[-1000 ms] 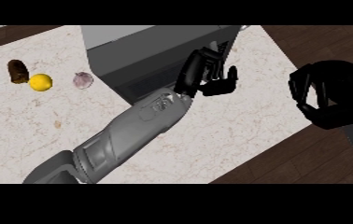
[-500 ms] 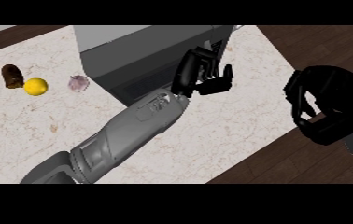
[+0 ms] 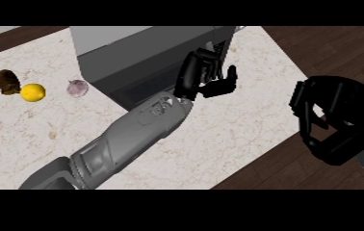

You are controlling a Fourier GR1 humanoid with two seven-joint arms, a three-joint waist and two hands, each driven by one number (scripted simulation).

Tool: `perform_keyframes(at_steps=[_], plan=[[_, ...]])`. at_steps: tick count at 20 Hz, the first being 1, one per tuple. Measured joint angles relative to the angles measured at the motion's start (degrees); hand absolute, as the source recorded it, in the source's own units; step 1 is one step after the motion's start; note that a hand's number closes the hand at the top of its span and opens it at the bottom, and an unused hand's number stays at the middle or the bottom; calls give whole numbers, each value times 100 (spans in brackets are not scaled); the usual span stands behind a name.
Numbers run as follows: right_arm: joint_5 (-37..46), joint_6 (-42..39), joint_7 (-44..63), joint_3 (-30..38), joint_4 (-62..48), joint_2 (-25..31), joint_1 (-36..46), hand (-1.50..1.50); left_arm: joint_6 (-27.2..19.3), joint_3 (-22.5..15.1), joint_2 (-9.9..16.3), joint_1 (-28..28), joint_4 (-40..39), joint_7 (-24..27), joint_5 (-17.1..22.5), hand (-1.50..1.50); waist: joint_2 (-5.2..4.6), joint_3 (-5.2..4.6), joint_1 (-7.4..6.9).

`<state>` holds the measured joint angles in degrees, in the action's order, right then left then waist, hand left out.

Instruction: Pick up the milk, place it into the microwave and close the microwave

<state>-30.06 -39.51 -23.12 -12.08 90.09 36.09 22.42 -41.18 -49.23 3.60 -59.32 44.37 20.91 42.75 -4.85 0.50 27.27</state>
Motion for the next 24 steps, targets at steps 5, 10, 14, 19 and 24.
perform_keyframes(at_steps=[5, 10, 14, 19, 24], plan=[[-5, -165, 247, -288, 204, 120, -177, 150, -154, 179, -159, -43, 15, -129, 208, 150, -41, -14, -85], [-106, -249, 416, -583, 430, 95, -423, 150, 161, 745, -370, 79, 300, -293, 964, 150, -121, -63, -254], [-174, -216, 466, -745, 638, 11, -656, 150, 639, 800, -372, 105, 422, -358, 1408, 150, -121, -55, -366], [-192, -116, 449, -894, 930, -120, -974, 150, 1218, 767, -372, 148, 417, -334, 1776, 150, -81, -44, -510], [-128, 24, 431, -1041, 1225, -227, -1298, 150, 1754, 703, -369, 232, 364, -220, 2016, 150, -40, -46, -647]])
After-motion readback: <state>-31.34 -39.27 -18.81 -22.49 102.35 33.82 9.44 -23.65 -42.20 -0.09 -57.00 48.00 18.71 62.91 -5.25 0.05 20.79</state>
